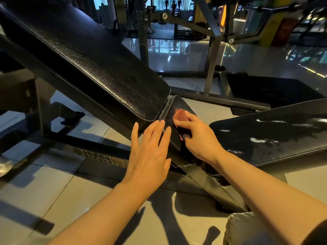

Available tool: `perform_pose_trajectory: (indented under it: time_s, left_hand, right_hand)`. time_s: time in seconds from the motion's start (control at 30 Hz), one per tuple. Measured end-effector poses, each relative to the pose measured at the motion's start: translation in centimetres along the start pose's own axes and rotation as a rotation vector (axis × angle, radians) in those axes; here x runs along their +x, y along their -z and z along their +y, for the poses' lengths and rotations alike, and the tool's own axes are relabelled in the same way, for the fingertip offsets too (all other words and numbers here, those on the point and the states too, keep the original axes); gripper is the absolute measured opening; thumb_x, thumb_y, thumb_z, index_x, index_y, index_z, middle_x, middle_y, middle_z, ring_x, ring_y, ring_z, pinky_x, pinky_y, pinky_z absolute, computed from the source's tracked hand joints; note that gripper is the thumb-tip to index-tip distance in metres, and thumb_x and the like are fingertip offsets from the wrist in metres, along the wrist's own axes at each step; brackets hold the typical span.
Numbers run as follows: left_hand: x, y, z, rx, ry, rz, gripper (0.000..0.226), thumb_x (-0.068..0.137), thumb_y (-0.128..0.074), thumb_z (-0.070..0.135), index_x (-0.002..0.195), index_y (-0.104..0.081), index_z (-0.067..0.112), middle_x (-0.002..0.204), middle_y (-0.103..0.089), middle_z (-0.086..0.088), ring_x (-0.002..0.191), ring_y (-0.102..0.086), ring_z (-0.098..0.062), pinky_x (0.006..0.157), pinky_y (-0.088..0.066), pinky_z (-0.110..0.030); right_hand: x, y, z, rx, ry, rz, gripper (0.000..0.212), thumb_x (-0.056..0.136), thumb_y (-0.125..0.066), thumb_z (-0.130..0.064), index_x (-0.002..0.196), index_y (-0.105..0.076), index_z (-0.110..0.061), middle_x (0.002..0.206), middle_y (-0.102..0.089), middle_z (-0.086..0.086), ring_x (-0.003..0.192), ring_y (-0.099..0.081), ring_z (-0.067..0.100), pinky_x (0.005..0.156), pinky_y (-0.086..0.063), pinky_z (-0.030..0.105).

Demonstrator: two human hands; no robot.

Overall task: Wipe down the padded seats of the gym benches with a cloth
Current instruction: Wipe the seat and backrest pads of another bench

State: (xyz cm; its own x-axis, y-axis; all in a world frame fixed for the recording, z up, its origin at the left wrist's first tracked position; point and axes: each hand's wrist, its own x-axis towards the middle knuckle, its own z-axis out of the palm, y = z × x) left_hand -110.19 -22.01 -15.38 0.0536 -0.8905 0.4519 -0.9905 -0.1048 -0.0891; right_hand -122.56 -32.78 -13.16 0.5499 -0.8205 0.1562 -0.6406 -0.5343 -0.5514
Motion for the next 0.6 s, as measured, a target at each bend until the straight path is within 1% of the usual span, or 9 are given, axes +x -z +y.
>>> perform_pose_trajectory:
  time_s: [0.1,0.17,0.23,0.3,0.37,0.4,0.5,0.57,0.6]
  left_hand:
    - [-0.3,0.0,-0.1,-0.018,-0.008,-0.009,0.092,0.062,-0.086,0.035,0.14,-0.046,0.009,0.146,-0.044,-0.014,0.138,-0.037,-0.029,0.11,-0.027,-0.062]
    - [-0.6,0.1,-0.2,-0.023,-0.012,-0.013,0.092,0.062,-0.086,0.035,0.14,-0.046,0.01,0.146,-0.044,-0.013,0.138,-0.037,-0.028,0.11,-0.028,-0.061]
    - [-0.7,0.1,-0.3,-0.025,-0.01,-0.01,0.092,0.063,-0.085,0.036,0.141,-0.045,0.009,0.146,-0.044,-0.013,0.138,-0.037,-0.028,0.111,-0.029,-0.059]
    - [-0.7,0.1,-0.2,-0.044,-0.008,-0.004,0.093,0.062,-0.085,0.035,0.141,-0.044,0.007,0.146,-0.044,-0.014,0.138,-0.037,-0.029,0.111,-0.03,-0.058]
    - [-0.9,0.1,-0.1,-0.065,-0.005,-0.005,0.093,0.063,-0.085,0.034,0.141,-0.043,0.005,0.146,-0.044,-0.015,0.138,-0.037,-0.029,0.111,-0.03,-0.057]
    - [-1.0,0.2,-0.1,-0.069,-0.002,-0.01,0.093,0.064,-0.084,0.034,0.142,-0.042,0.005,0.146,-0.043,-0.015,0.138,-0.036,-0.03,0.111,-0.03,-0.057]
    - [-1.3,0.4,-0.1,-0.072,0.002,-0.021,0.092,0.066,-0.084,0.034,0.142,-0.042,0.004,0.146,-0.044,-0.014,0.138,-0.037,-0.03,0.111,-0.031,-0.056]
    - [-1.5,0.5,-0.2,-0.08,0.005,-0.024,0.092,0.065,-0.085,0.033,0.141,-0.043,0.003,0.144,-0.046,-0.014,0.136,-0.039,-0.031,0.11,-0.032,-0.056]
    - [-1.6,0.6,-0.2,-0.088,0.007,-0.031,0.092,0.066,-0.084,0.033,0.142,-0.042,0.003,0.144,-0.046,-0.014,0.136,-0.039,-0.031,0.11,-0.032,-0.056]
  right_hand:
    - [-0.2,0.1,1.3,-0.054,-0.159,-0.032,0.056,0.092,-0.056,-0.006,0.144,-0.045,-0.024,0.156,-0.031,0.0,0.137,-0.038,0.026,0.11,-0.034,0.035]
    - [-0.6,0.0,1.0,-0.064,-0.163,-0.012,0.058,0.09,-0.057,-0.005,0.144,-0.045,-0.021,0.153,-0.035,0.001,0.134,-0.041,0.026,0.107,-0.037,0.033]
    - [-1.3,-0.4,-0.3,-0.054,-0.067,0.042,0.06,0.087,-0.058,-0.003,0.142,-0.047,-0.023,0.151,-0.035,-0.004,0.134,-0.041,0.023,0.102,-0.039,0.029]
    - [-2.0,-0.5,-1.8,-0.045,0.09,0.077,0.062,0.087,-0.057,-0.002,0.143,-0.045,-0.027,0.155,-0.027,-0.01,0.137,-0.034,0.017,0.101,-0.035,0.023]
    - [-2.0,-0.5,-2.1,-0.054,0.194,0.052,0.063,0.089,-0.056,-0.002,0.145,-0.043,-0.03,0.159,-0.018,-0.013,0.142,-0.026,0.014,0.102,-0.03,0.021]
    - [-1.8,-0.4,-1.9,-0.044,0.194,0.026,0.063,0.091,-0.054,-0.003,0.145,-0.041,-0.032,0.16,-0.015,-0.013,0.144,-0.022,0.014,0.105,-0.03,0.023]
    - [-1.1,-0.2,-0.2,0.015,0.027,-0.022,0.061,0.093,-0.052,-0.004,0.145,-0.04,-0.033,0.161,-0.015,-0.007,0.145,-0.024,0.022,0.112,-0.029,0.032]
    - [-1.0,-0.3,0.1,-0.032,-0.089,-0.021,0.061,0.092,-0.053,-0.005,0.146,-0.04,-0.029,0.16,-0.019,-0.003,0.14,-0.033,0.028,0.11,-0.034,0.037]
    - [-1.2,-0.4,-0.1,-0.054,-0.107,-0.011,0.062,0.09,-0.054,-0.004,0.147,-0.04,-0.026,0.158,-0.021,-0.002,0.137,-0.036,0.029,0.108,-0.037,0.037]
